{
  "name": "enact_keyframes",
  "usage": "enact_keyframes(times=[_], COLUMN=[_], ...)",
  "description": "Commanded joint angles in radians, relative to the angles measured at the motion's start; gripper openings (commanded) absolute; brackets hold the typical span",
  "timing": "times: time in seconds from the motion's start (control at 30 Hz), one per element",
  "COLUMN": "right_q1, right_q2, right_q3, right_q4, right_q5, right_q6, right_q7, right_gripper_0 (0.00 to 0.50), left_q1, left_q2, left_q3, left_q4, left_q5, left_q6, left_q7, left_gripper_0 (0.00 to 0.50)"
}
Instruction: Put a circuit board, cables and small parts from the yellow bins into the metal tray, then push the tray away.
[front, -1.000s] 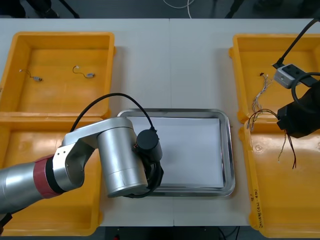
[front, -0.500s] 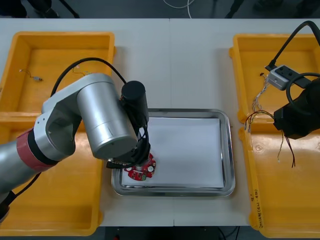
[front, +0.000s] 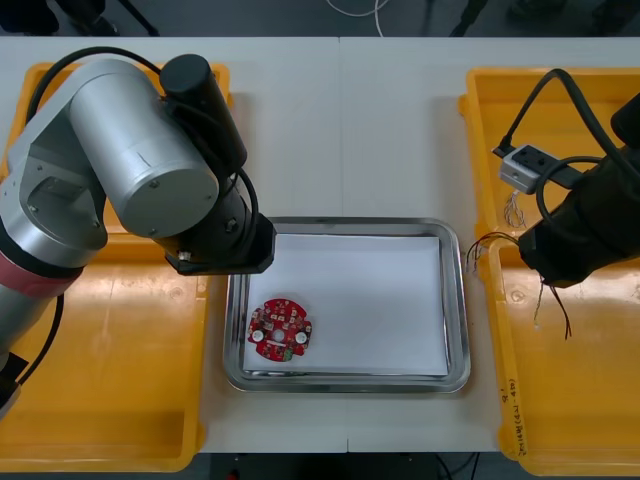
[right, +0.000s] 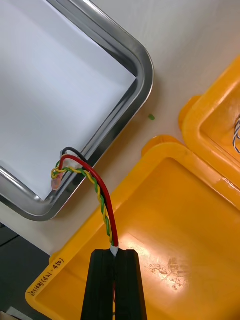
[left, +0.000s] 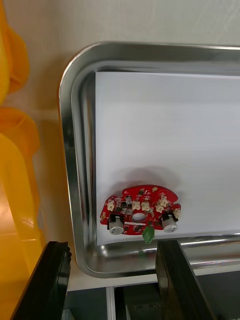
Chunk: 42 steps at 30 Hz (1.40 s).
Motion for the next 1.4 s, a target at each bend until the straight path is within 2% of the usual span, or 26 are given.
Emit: enact_keyframes(times=[0.03, 0.23, 0.57, 0.73, 1.03, 1.27, 1.4], right_q1=[-0.101, -0.161, -0.229, -0.230, -0.224, -0.180, -0.158], right_q2=[0.035, 0.062, 0.121, 0.157, 0.228, 0.286, 0.320], right_q3=[0.082, 0.177, 0.309, 0.343, 0.487, 0.526, 0.530], right_q4=[-0.031, -0.045, -0.049, -0.058, -0.092, -0.084, -0.071], right_q5=[0.035, 0.072, 0.122, 0.150, 0.274, 0.345, 0.371], right_q6=[-0.009, -0.027, -0.045, -0.045, -0.042, -0.042, -0.042], right_q7=[0.048, 0.053, 0.073, 0.091, 0.116, 0.130, 0.147], right_gripper_0=[0.000, 0.000, 0.000, 0.000, 0.000, 0.000, 0.000], left_q1=[-0.049, -0.077, -0.085, -0.085, -0.138, -0.160, -0.163], left_q2=[0.030, 0.032, 0.046, 0.066, 0.082, 0.084, 0.086], left_q3=[0.077, 0.157, 0.335, 0.378, 0.476, 0.522, 0.546], left_q4=[0.003, 0.084, 0.242, 0.298, 0.479, 0.577, 0.634], left_q5=[0.016, 0.016, -0.019, -0.087, -0.206, -0.306, -0.344], left_q6=[0.008, 0.008, 0.008, 0.008, 0.008, 0.008, -0.063], left_q7=[-0.105, -0.143, -0.337, -0.407, -0.558, -0.647, -0.659], left_gripper_0=[0.500, 0.500, 0.500, 0.500, 0.500, 0.500, 0.500])
